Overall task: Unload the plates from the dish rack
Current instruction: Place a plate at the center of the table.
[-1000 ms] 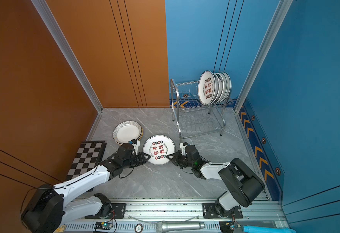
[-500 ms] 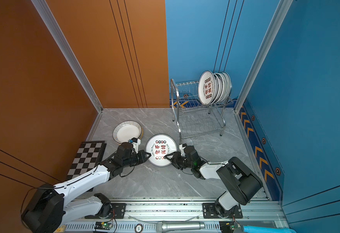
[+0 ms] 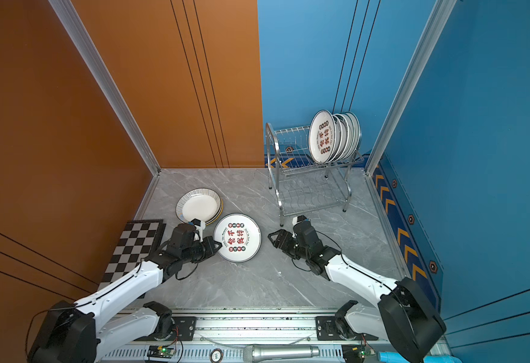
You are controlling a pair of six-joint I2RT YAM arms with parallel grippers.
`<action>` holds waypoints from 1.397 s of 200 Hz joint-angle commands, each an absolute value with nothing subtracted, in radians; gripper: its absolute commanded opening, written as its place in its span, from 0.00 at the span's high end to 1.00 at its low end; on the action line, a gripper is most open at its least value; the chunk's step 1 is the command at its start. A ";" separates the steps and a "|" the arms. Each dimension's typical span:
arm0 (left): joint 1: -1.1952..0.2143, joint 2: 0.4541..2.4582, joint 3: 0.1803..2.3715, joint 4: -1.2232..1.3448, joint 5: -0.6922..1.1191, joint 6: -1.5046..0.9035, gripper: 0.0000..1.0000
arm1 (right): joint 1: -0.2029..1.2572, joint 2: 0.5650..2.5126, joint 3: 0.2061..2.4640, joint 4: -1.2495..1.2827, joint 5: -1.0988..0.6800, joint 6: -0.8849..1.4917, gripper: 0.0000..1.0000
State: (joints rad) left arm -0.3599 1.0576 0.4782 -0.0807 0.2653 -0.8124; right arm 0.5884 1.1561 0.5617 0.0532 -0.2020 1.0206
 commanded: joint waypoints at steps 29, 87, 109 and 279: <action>-0.284 1.027 0.454 -0.097 0.327 -0.821 1.00 | 0.524 0.978 0.600 -0.363 0.032 0.872 0.19; -0.259 1.098 0.464 -0.098 0.340 -0.845 1.00 | 0.467 0.877 0.619 -0.473 0.075 0.834 0.17; -0.256 1.123 0.459 -0.084 0.347 -0.847 1.00 | 0.455 0.867 0.623 -0.480 0.073 0.830 0.12; -0.267 1.276 0.423 -0.088 0.308 -0.838 0.86 | 0.422 0.869 0.746 -0.529 0.040 0.708 0.05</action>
